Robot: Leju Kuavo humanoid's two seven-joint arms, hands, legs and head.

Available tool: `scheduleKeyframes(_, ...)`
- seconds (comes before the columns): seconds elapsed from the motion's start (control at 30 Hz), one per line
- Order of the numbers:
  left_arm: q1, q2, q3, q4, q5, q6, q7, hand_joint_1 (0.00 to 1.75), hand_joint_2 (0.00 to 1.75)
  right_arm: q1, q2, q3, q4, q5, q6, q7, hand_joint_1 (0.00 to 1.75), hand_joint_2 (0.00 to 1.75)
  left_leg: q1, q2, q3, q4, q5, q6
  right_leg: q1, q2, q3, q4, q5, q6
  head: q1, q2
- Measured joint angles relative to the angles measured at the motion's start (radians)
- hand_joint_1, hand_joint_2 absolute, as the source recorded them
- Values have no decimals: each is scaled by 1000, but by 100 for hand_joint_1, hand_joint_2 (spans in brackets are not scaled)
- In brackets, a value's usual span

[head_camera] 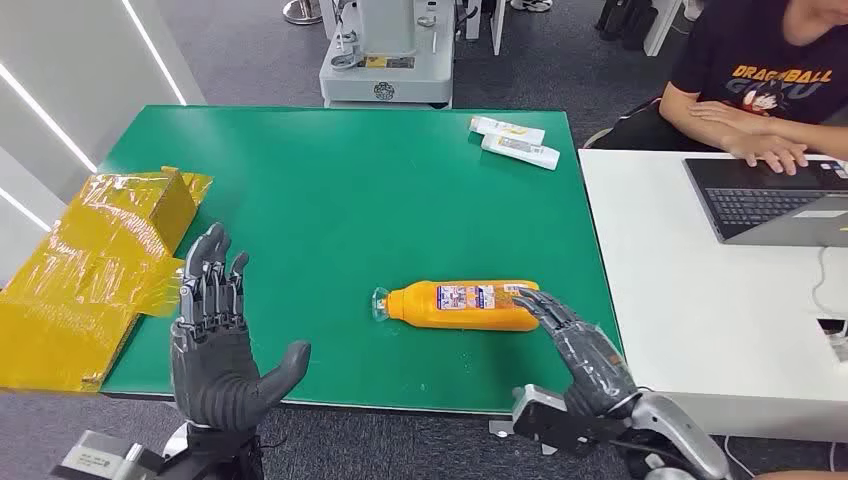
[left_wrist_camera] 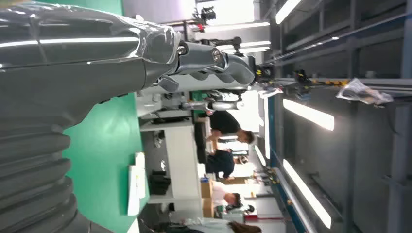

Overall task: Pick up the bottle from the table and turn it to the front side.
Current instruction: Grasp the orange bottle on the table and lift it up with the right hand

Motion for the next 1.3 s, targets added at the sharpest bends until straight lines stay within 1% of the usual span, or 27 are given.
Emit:
scheduleKeyframes(0.07, -3, 0, 0, 0, 3, -8, 0, 0, 175, -21, -37, -10, 7, -50, 41, 1, 0, 175, 0, 0, 0, 0, 0, 0, 0, 0, 0, 0, 0, 0, 0, 0)
scheduleKeyframes(0.13, -10, 1, 0, 0, 9, -20, 0, 0, 175, -69, -110, -26, 24, -135, 114, 2, 0, 175, -1, 0, 0, 0, 0, 0, -1, 1, 0, 0, 1, 1, 0, 0)
scheduleKeyframes(0.2, -18, 2, 0, 1, 14, -26, 0, 0, 175, -133, -180, -33, 48, -193, 179, 8, 0, 175, -2, 1, 0, 0, 1, 2, -1, 1, 0, 0, 1, 1, 0, 0)
scheduleKeyframes(0.27, -25, 3, 0, 1, 19, -27, 0, 0, 175, -231, -237, -25, 79, -246, 247, 17, 0, 175, -2, 2, -1, 0, 1, 2, -2, 2, 0, 0, 2, 2, 0, 0)
scheduleKeyframes(0.33, -34, 5, 0, 2, 25, -25, -2, 0, 175, -355, -279, 10, 124, -309, 306, 24, 0, 175, -2, 3, 0, 0, 2, 3, -2, 3, -1, 0, 3, 2, 0, 0)
scheduleKeyframes(0.4, -40, 8, 0, 2, 31, -19, -6, 0, 175, -482, -308, 64, 173, -361, 344, 29, 0, 175, -2, 3, 0, 0, 3, 3, -2, 3, -1, 1, 3, 2, 0, 0)
scheduleKeyframes(0.47, -43, 10, 0, 3, 36, -14, -9, 0, 175, -606, -322, 132, 223, -400, 370, 32, 0, 175, -1, 3, -1, 0, 3, 2, -1, 2, 0, 1, 3, 2, 0, 0)
scheduleKeyframes(0.57, -52, 12, 0, 4, 43, -12, -11, 0, 175, -778, -321, 256, 308, -457, 391, 40, 0, 175, -1, 2, -1, 0, 4, 2, -1, 1, 0, 1, 3, 1, 0, 0)
scheduleKeyframes(0.67, -60, 14, 0, 5, 48, -14, -14, 0, 175, -923, -299, 382, 392, -495, 384, 46, 0, 175, 0, 1, -1, 0, 5, 2, -1, 1, -1, 1, 3, 1, -1, 0)
scheduleKeyframes(0.73, -65, 16, 0, 7, 50, -17, -16, 0, 175, -990, -281, 450, 437, -502, 377, 51, 0, 175, 0, 0, -1, 0, 5, 2, 0, 0, -1, 1, 3, 2, 0, 0)
scheduleKeyframes(0.83, -71, 18, 0, 11, 52, -23, -18, 0, 175, -1050, -251, 530, 500, -502, 351, 46, 0, 175, 0, 0, -1, 0, 5, 2, 0, 0, -1, 1, 3, 2, 0, 0)
scheduleKeyframes(0.9, -76, 18, 0, 15, 54, -25, -20, 0, 175, -1065, -223, 571, 545, -484, 303, 16, 0, 175, 0, 0, -1, 0, 5, 2, 0, 0, -1, 1, 3, 2, 0, 0)
scheduleKeyframes(1.0, -80, 19, 0, 25, 56, -25, -28, 0, 175, -1063, -183, 615, 611, -436, 216, -55, 0, 175, 0, -1, -1, 0, 5, 2, 0, 0, -1, 1, 3, 2, 0, 0)
scheduleKeyframes(1.1, -85, 22, 0, 36, 56, -24, -33, 0, 175, -1051, -156, 642, 658, -392, 172, -110, 0, 175, 0, -1, -1, 0, 5, 2, 0, -1, -1, 1, 3, 2, 0, 0)
scheduleKeyframes(1.2, -99, 23, 0, 49, 56, -26, -37, 0, 175, -1005, -133, 652, 703, -326, 116, -185, 0, 175, 0, -1, -1, 0, 5, 2, 0, -1, 0, 1, 3, 2, 0, 0)
scheduleKeyframes(1.3, -117, 23, 0, 63, 56, -33, -35, 0, 175, -944, -114, 653, 754, -274, 76, -230, 0, 175, 0, -2, -1, 0, 5, 2, 0, -2, 0, 1, 3, 2, 0, 0)
